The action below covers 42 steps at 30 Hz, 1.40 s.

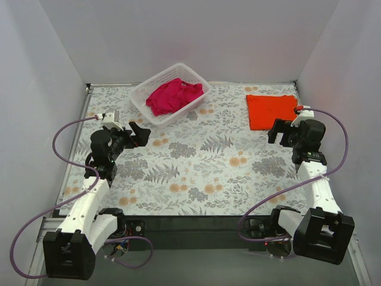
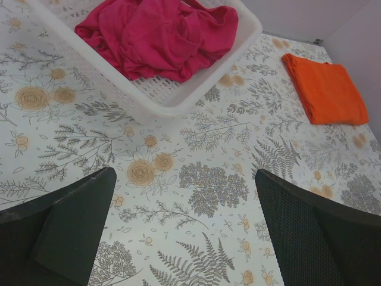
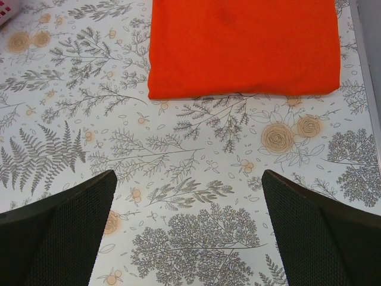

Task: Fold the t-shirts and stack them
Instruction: Grab the tshirt from the pile

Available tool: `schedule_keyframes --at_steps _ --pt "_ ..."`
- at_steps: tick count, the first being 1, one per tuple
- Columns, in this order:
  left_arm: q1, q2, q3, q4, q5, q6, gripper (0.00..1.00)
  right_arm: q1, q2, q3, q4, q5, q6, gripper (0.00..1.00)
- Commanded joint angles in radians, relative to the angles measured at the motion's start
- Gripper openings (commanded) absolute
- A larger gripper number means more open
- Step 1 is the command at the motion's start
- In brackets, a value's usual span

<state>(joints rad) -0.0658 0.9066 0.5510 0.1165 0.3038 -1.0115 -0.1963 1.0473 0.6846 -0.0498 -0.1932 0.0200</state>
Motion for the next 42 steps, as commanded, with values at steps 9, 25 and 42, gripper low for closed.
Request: schedule_keyframes --at_steps 9,25,42 --pt "-0.003 0.018 0.053 0.008 0.027 -0.021 0.98 0.000 -0.024 -0.033 0.033 -0.395 -0.303 0.98" --pt "-0.238 0.925 1.021 -0.527 -0.286 0.054 0.97 0.005 -0.021 -0.008 -0.150 -0.693 -0.499 0.98" --pt "-0.345 1.523 1.639 -0.549 -0.581 0.094 0.72 -0.003 -0.024 0.000 -0.167 -0.700 -0.491 0.98"
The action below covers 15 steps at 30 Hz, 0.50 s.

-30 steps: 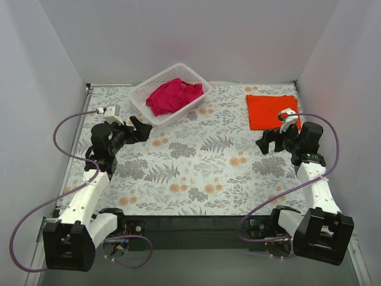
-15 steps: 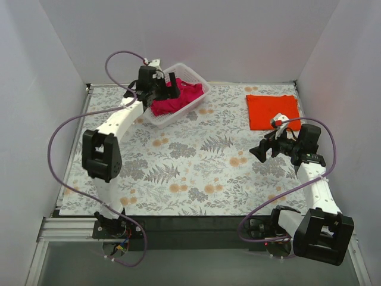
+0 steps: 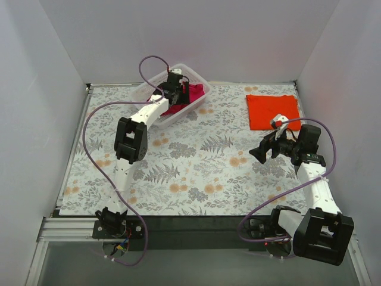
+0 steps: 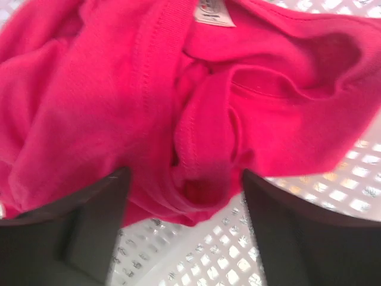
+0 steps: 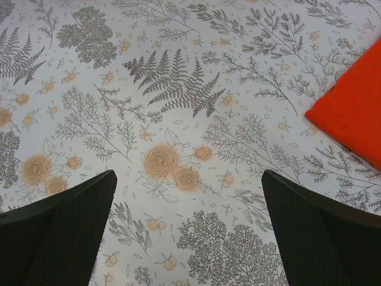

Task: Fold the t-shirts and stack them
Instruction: Grab the tshirt from the pile

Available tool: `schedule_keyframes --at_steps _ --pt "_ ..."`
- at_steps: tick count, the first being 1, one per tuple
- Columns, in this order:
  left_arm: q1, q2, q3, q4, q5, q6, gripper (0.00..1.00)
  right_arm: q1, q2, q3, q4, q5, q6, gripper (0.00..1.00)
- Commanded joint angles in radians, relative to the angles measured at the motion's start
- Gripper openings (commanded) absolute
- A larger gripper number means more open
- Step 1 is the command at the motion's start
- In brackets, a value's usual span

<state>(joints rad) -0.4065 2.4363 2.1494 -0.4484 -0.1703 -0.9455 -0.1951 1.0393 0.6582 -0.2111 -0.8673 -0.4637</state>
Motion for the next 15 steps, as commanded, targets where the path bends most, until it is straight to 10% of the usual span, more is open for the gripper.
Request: schedule_keyframes --at_steps 1,2,5,15 --pt "-0.005 -0.002 0.041 0.020 -0.116 0.028 0.64 -0.004 -0.016 0.027 -0.007 -0.025 -0.007 0.98" --pt "-0.005 -0.002 0.041 0.022 -0.117 0.030 0.38 -0.004 -0.016 0.027 -0.007 -0.025 -0.007 0.98" --pt "-0.008 -0.031 0.038 0.048 -0.115 0.042 0.01 -0.003 -0.016 0.027 -0.007 -0.027 -0.007 0.98" --pt "-0.044 -0.345 0.067 0.240 0.021 0.128 0.00 -0.006 -0.015 0.027 -0.010 -0.038 -0.007 0.98"
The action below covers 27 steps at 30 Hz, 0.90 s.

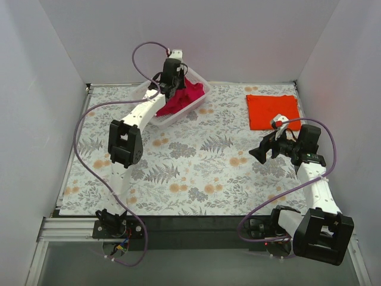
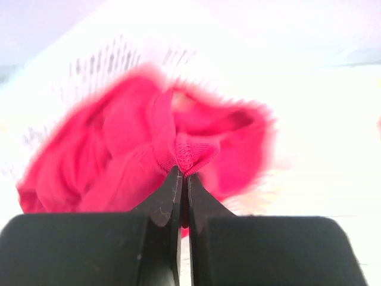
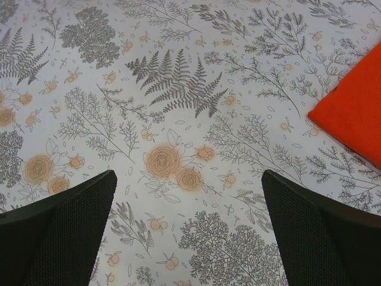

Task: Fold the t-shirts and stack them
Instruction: Grab the tshirt from the pile, then move the tshirt to the center of the board

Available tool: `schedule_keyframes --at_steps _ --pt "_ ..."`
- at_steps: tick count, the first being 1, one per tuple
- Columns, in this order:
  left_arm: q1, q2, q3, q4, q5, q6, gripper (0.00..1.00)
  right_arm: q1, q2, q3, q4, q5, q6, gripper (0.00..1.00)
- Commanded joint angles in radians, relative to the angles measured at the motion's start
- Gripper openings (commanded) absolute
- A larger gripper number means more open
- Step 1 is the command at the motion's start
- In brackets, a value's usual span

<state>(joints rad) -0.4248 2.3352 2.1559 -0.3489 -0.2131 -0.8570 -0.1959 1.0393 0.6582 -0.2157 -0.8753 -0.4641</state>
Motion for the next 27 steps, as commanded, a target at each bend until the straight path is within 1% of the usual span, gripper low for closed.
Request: schedule_keyframes --at_steps 1,2,4,5,7,8,9,12,14,17,21,22,24,25,27 --pt "-0.031 -0.269 0.064 0.151 0.082 0.038 0.00 -0.005 -0.016 0.027 -0.005 -0.030 -0.007 0.98" --pt "-0.035 -0.325 0.064 0.160 0.096 0.033 0.00 -0.005 -0.018 0.027 -0.005 -0.031 -0.007 0.98" --pt "-0.045 -0.378 0.052 0.194 0.182 0.015 0.00 -0.005 -0.018 0.026 -0.007 -0.030 -0.007 0.98" --pt "-0.046 -0.439 0.032 0.236 0.278 -0.038 0.00 -0.007 -0.016 0.026 -0.005 -0.030 -0.007 0.98" --pt "-0.052 -0.509 -0.023 0.316 0.369 -0.085 0.00 -0.007 -0.015 0.026 -0.005 -0.030 -0.007 0.98" --pt "-0.060 -0.543 -0.087 0.371 0.395 -0.102 0.00 -0.007 -0.013 0.026 -0.005 -0.030 -0.007 0.98" --pt "-0.080 -0.601 -0.108 0.454 0.441 -0.125 0.00 -0.007 -0.012 0.026 -0.005 -0.028 -0.005 0.98" --pt "-0.110 -0.649 -0.099 0.498 0.518 -0.164 0.00 -0.010 -0.008 0.027 -0.005 -0.018 -0.004 0.98" --pt "-0.121 -0.665 -0.084 0.499 0.555 -0.188 0.00 -0.013 -0.010 0.029 -0.005 -0.013 -0.004 0.98" --pt "-0.137 -0.715 -0.122 0.499 0.589 -0.214 0.00 -0.025 -0.018 0.031 -0.005 0.004 -0.002 0.98" --pt "-0.140 -0.790 -0.255 0.508 0.606 -0.237 0.00 -0.056 -0.028 0.041 -0.004 0.059 0.007 0.98" --pt "-0.140 -0.801 -0.319 0.507 0.609 -0.240 0.00 -0.071 -0.031 0.043 -0.004 0.074 0.008 0.98" --pt "-0.141 -0.835 -0.387 0.507 0.620 -0.243 0.00 -0.086 -0.035 0.049 -0.004 0.117 0.018 0.98" --pt "-0.140 -0.844 -0.468 0.507 0.621 -0.243 0.00 -0.103 -0.036 0.050 -0.004 0.131 0.022 0.98" --pt "-0.141 -0.869 -0.551 0.513 0.623 -0.246 0.00 -0.117 -0.039 0.054 -0.004 0.147 0.030 0.98"
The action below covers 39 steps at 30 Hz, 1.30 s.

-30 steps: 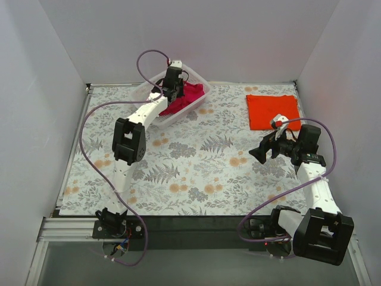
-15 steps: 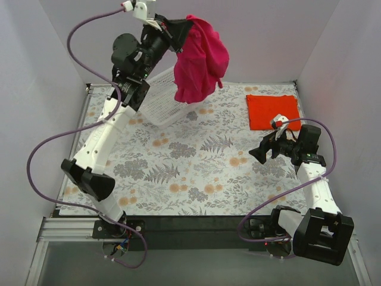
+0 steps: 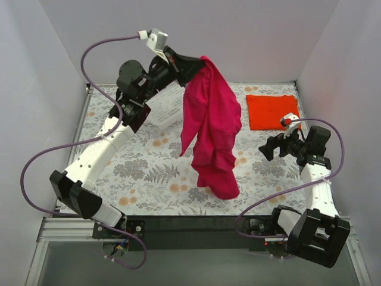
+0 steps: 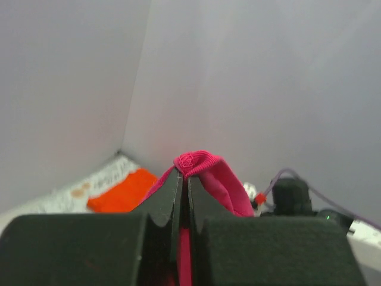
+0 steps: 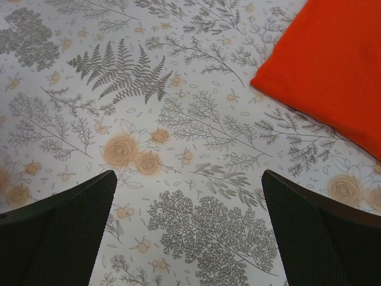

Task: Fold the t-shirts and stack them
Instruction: Move the tshirt to the center of the board

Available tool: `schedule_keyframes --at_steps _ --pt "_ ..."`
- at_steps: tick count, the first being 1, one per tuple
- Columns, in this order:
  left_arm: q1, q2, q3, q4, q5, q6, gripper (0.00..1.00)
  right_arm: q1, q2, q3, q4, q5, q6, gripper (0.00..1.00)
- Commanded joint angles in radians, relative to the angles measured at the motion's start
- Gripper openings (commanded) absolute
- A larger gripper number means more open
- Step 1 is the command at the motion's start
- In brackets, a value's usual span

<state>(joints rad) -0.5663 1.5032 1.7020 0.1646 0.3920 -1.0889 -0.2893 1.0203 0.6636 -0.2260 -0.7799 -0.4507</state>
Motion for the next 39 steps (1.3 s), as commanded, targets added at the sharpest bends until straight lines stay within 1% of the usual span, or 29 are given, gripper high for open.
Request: schedule_keyframes --at_steps 1,2,4,5,9,11,13,14,15,16,17,18,19,20,22,23,25,26,27,29,30,31,32,34,36,37,39 --pt "0.002 -0.040 -0.135 0.007 0.021 -0.017 0.00 -0.036 -0.022 0.047 0.008 0.054 0.020 0.98" --pt "-0.001 -0.037 -0.215 0.012 0.027 -0.023 0.00 -0.039 -0.022 0.045 0.008 0.053 0.021 0.98" --pt "-0.004 -0.026 -0.280 0.029 0.036 -0.020 0.00 -0.045 -0.019 0.044 0.010 0.036 0.024 0.98" --pt "-0.009 -0.020 -0.339 0.035 0.038 -0.017 0.00 -0.045 -0.016 0.042 0.011 0.031 0.026 0.98" --pt "-0.043 0.029 -0.418 0.050 0.082 0.001 0.00 -0.048 -0.009 0.037 0.013 0.019 0.024 0.98" --pt "-0.056 0.051 -0.433 0.044 0.160 0.018 0.00 -0.050 -0.002 0.036 0.013 0.016 0.024 0.98" --pt "-0.070 0.061 -0.441 -0.005 0.227 0.052 0.00 -0.050 0.001 0.036 0.010 0.008 0.024 0.98" --pt "-0.073 0.063 -0.444 -0.028 0.231 0.063 0.00 -0.051 0.003 0.036 0.010 0.007 0.024 0.98" --pt "-0.075 0.063 -0.449 -0.087 0.231 0.079 0.21 -0.051 0.006 0.036 0.011 0.002 0.024 0.98" --pt "-0.073 0.061 -0.450 -0.121 0.222 0.118 0.36 -0.050 0.006 0.037 0.011 -0.002 0.024 0.98" --pt "-0.075 0.051 -0.453 -0.151 0.158 0.135 0.49 -0.050 0.009 0.037 0.011 -0.005 0.026 0.98" --pt "-0.075 0.043 -0.458 -0.204 0.106 0.148 0.60 -0.050 0.009 0.037 0.011 -0.009 0.026 0.98" --pt "-0.073 0.037 -0.464 -0.223 0.040 0.159 0.71 -0.051 0.009 0.037 0.010 -0.015 0.026 0.98" --pt "-0.073 0.020 -0.463 -0.237 -0.133 0.178 0.75 -0.050 0.012 0.037 0.011 -0.016 0.026 0.98" --pt "-0.067 0.028 -0.449 -0.269 -0.281 0.207 0.82 -0.050 0.012 0.037 0.011 -0.025 0.027 0.98" --pt "-0.060 0.040 -0.406 -0.283 -0.360 0.230 0.82 -0.050 0.015 0.036 0.010 -0.028 0.027 0.98" --pt "-0.023 0.113 -0.348 -0.341 -0.396 0.257 0.82 -0.050 0.018 0.037 0.010 -0.033 0.029 0.98" --pt "-0.011 0.141 -0.278 -0.361 -0.415 0.305 0.82 -0.050 0.018 0.036 0.008 -0.035 0.029 0.98" --pt "0.006 0.207 -0.248 -0.390 -0.430 0.337 0.82 -0.050 0.018 0.036 0.008 -0.035 0.029 0.98" --pt "0.017 0.276 -0.162 -0.407 -0.464 0.404 0.82 -0.050 0.015 0.036 0.008 -0.036 0.029 0.98" --pt "0.026 0.308 -0.128 -0.430 -0.470 0.478 0.82 -0.051 0.017 0.036 0.005 -0.036 0.029 0.98" --pt "0.031 0.380 -0.099 -0.450 -0.455 0.521 0.82 -0.050 0.015 0.036 0.008 -0.038 0.029 0.98" --pt "0.040 0.411 -0.037 -0.473 -0.440 0.562 0.77 -0.050 0.014 0.036 0.007 -0.039 0.029 0.98" --pt "0.046 0.501 0.010 -0.533 -0.412 0.645 0.77 -0.050 0.014 0.037 0.007 -0.042 0.029 0.98" --pt "0.062 0.546 0.074 -0.585 -0.394 0.670 0.74 -0.051 0.014 0.037 0.005 -0.044 0.029 0.98" --pt "0.065 0.560 0.084 -0.588 -0.360 0.690 0.74 -0.050 0.014 0.037 0.005 -0.045 0.027 0.98" --pt "0.071 0.581 0.090 -0.586 -0.338 0.716 0.73 -0.050 0.017 0.039 0.005 -0.048 0.029 0.98"
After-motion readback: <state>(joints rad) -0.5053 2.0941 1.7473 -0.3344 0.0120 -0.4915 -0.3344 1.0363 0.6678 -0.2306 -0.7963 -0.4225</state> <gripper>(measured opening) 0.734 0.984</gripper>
